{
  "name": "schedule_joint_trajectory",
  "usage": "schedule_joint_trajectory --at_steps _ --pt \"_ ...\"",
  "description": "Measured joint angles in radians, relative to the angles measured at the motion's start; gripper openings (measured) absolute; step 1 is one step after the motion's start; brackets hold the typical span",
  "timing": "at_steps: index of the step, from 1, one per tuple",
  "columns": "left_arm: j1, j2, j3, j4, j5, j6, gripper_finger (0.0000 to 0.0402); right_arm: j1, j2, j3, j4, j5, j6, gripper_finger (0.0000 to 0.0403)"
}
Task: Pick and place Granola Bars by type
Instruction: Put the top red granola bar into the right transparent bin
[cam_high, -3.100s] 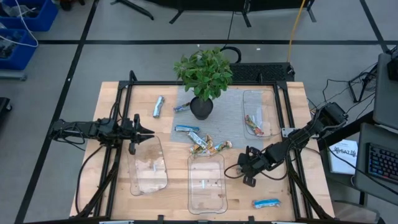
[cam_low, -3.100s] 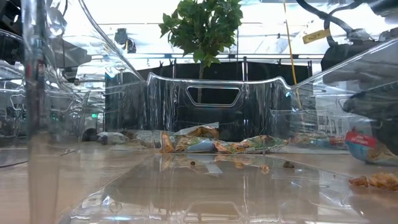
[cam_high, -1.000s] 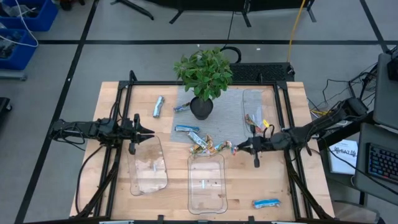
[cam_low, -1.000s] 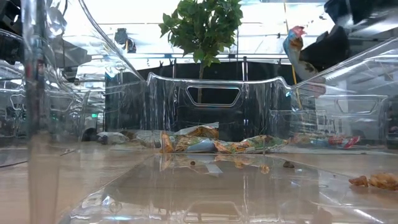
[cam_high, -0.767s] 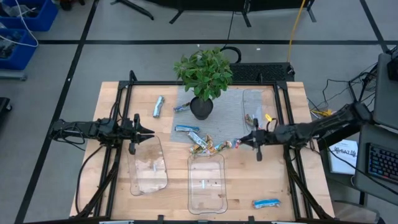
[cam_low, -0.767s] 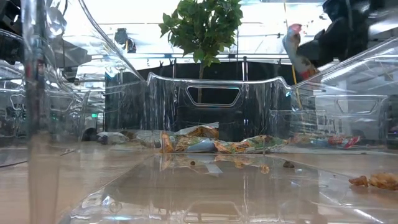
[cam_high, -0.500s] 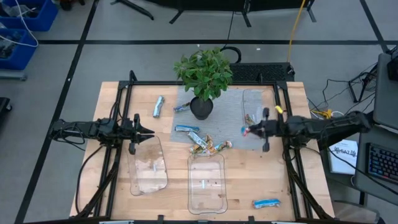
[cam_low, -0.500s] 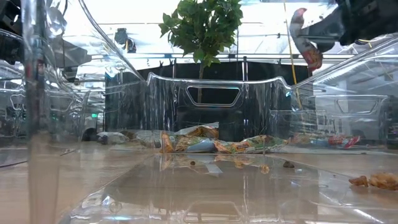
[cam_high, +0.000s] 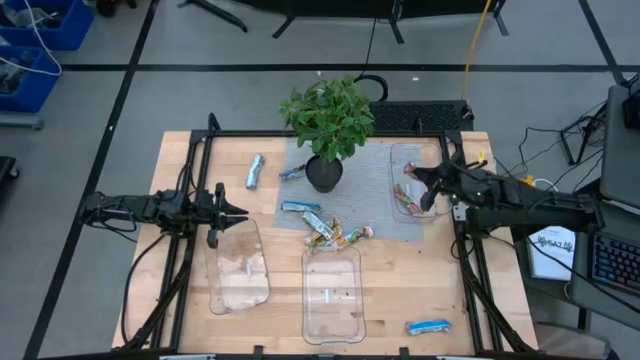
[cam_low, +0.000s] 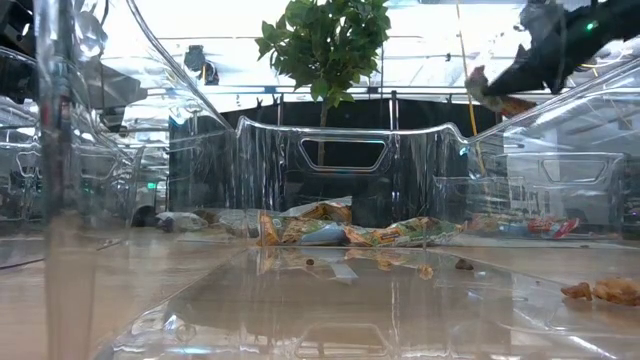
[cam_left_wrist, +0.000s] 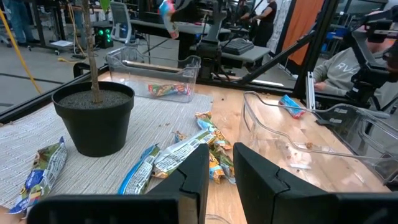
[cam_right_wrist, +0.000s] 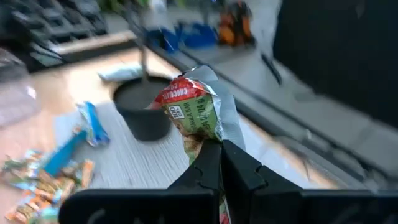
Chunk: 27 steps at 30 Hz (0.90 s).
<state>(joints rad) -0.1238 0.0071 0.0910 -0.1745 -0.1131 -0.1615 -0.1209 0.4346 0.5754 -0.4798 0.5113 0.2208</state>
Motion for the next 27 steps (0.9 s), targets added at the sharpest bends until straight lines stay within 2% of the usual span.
schedule_joint_trajectory --at_steps 8,12,20,27 --pt "0.0 0.0 0.0 0.0 0.0 0.0 0.0077 -0.143 0.141 0.168 -0.302 -0.154 0.136 0.0" --pt "0.0 0.0 0.0 0.0 0.001 0.0 0.0077 -0.214 0.196 0.194 -0.354 -0.23 0.152 0.0" --pt "0.0 0.0 0.0 0.0 0.001 0.0 0.0077 -0.345 0.208 0.114 -0.342 -0.293 0.129 0.0" --pt "0.0 0.0 0.0 0.0 0.003 0.0 0.0077 -0.411 0.208 -0.048 -0.067 -0.454 0.125 0.0"
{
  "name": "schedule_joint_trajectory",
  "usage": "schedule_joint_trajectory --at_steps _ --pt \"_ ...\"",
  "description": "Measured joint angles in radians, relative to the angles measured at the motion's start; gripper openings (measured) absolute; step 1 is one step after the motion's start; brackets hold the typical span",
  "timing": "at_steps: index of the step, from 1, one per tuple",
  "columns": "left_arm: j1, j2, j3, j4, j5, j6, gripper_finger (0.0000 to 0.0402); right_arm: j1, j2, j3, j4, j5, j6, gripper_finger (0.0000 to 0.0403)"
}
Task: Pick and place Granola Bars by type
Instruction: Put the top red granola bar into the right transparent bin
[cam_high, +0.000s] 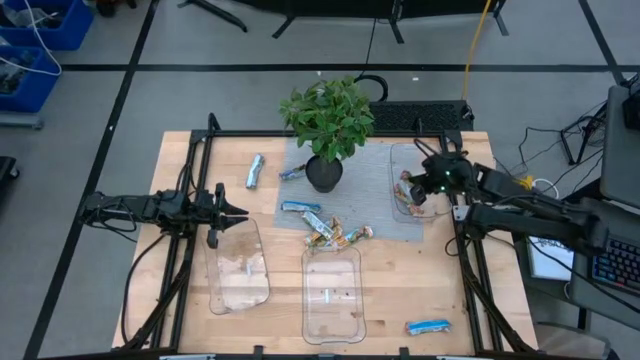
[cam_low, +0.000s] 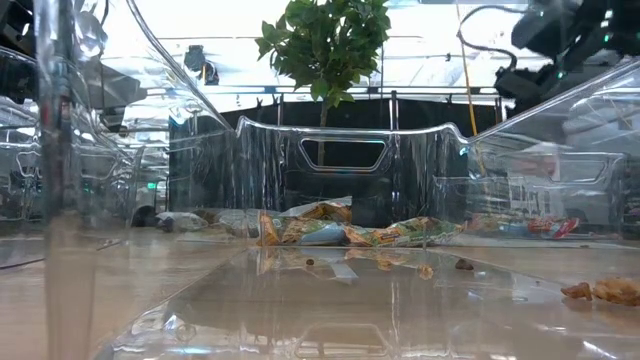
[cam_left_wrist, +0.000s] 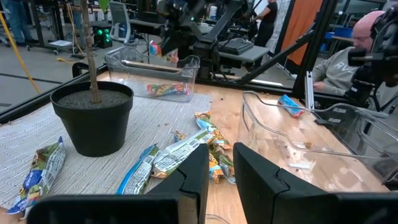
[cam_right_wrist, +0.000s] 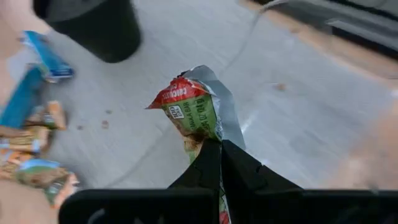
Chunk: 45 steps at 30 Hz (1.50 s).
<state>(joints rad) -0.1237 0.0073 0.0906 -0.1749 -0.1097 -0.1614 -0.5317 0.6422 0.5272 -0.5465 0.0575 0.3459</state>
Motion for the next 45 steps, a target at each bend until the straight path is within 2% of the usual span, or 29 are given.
schedule_joint_trajectory --at_steps 10,33,45 --pt "0.0 0.0 0.0 0.0 0.0 0.0 0.0077 -0.083 0.0 -0.098 0.049 -0.034 -0.01 0.0" --pt "0.0 0.0 0.0 0.0 -0.003 0.0 0.0077 -0.085 0.0 -0.149 0.148 -0.036 0.013 0.0" --pt "0.0 0.0 0.0 0.0 -0.004 0.0 0.0077 -0.084 0.0 -0.149 0.154 -0.003 0.01 0.0005"
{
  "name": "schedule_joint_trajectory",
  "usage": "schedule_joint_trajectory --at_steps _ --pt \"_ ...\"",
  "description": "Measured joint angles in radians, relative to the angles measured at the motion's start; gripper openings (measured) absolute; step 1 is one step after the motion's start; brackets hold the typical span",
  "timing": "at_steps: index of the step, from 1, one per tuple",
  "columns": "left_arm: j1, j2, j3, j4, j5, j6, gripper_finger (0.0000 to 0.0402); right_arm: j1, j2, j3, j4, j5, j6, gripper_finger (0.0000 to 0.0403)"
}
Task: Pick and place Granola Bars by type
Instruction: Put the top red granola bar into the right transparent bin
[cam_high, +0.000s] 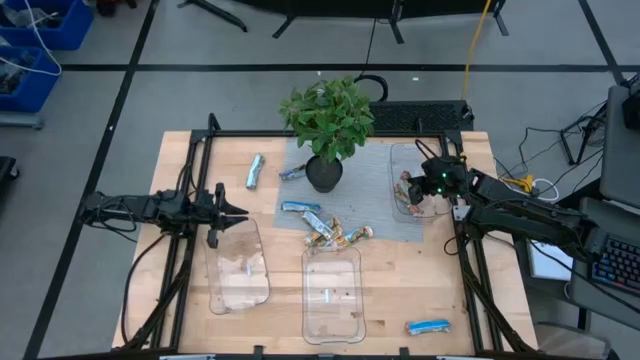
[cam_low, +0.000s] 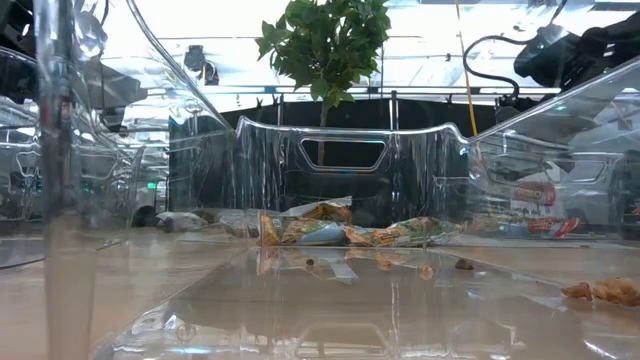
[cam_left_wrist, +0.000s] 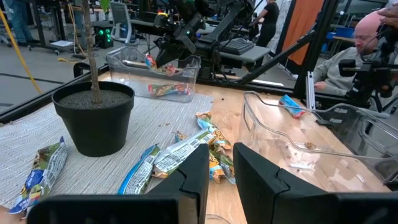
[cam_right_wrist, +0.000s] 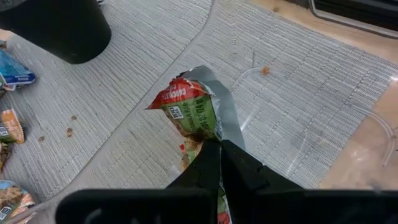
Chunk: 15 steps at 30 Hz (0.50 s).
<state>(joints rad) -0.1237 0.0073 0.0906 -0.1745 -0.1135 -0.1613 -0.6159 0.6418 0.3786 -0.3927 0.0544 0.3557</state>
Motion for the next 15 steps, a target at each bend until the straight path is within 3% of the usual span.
schedule_joint_trajectory --at_steps 15 --pt "0.0 0.0 0.0 0.0 0.001 0.0 0.0077 0.0 0.0 0.0 0.0 0.0 0.022 0.0026"
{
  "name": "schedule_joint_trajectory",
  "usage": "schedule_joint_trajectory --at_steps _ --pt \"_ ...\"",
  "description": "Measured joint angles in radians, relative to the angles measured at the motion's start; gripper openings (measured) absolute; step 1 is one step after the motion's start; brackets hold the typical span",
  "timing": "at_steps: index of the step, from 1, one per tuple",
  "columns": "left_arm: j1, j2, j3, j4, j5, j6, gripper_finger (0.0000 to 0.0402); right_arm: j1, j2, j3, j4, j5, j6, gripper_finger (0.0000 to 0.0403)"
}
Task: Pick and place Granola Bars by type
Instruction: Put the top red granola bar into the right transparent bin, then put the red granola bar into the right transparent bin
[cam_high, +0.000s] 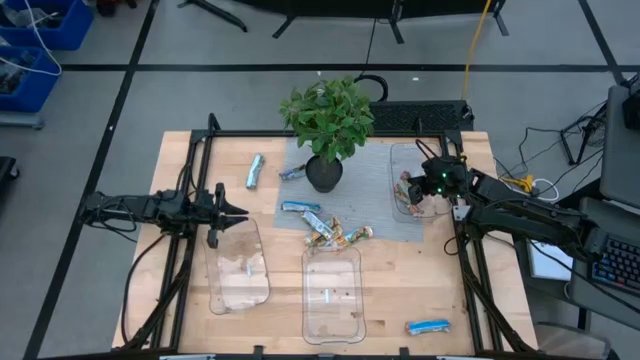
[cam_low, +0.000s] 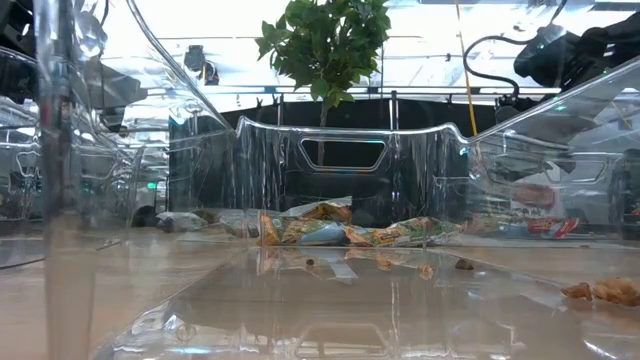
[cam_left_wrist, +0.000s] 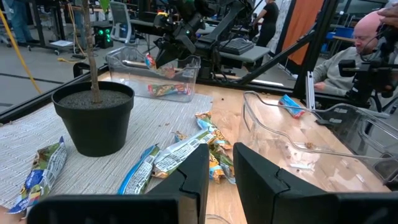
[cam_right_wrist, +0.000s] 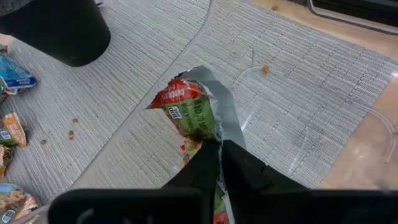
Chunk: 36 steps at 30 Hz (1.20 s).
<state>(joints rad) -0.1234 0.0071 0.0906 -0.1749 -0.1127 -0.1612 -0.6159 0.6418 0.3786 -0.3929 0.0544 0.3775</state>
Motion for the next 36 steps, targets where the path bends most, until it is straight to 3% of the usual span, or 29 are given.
schedule_joint_trajectory --at_steps 13,16,21,24,27,30,36 --pt "0.0 0.0 0.0 0.0 0.003 0.0 0.0077 0.003 -0.026 0.0 0.124 -0.016 -0.005 0.0107" --pt "0.0 0.0 0.0 0.0 0.003 0.0 0.0077 0.003 -0.054 0.0 0.219 -0.135 -0.014 0.0115" --pt "0.0 0.0 0.0 0.0 0.003 0.0 0.0077 0.045 -0.084 0.0 0.483 -0.512 0.025 0.0112" --pt "0.0 0.0 0.0 0.0 0.003 0.0 0.0077 0.146 -0.084 0.0 0.629 -0.66 0.082 0.0111" --pt "0.0 0.0 0.0 0.0 0.003 0.0 0.0077 0.289 -0.083 0.0 0.69 -0.706 0.129 0.011" --pt "0.0 0.0 0.0 0.0 0.003 0.0 0.0077 0.457 -0.071 0.0 0.684 -0.684 0.163 0.011" --pt "0.0 0.0 0.0 0.0 0.002 0.0 0.0077 0.834 0.019 0.006 0.789 -0.531 0.156 0.0104"
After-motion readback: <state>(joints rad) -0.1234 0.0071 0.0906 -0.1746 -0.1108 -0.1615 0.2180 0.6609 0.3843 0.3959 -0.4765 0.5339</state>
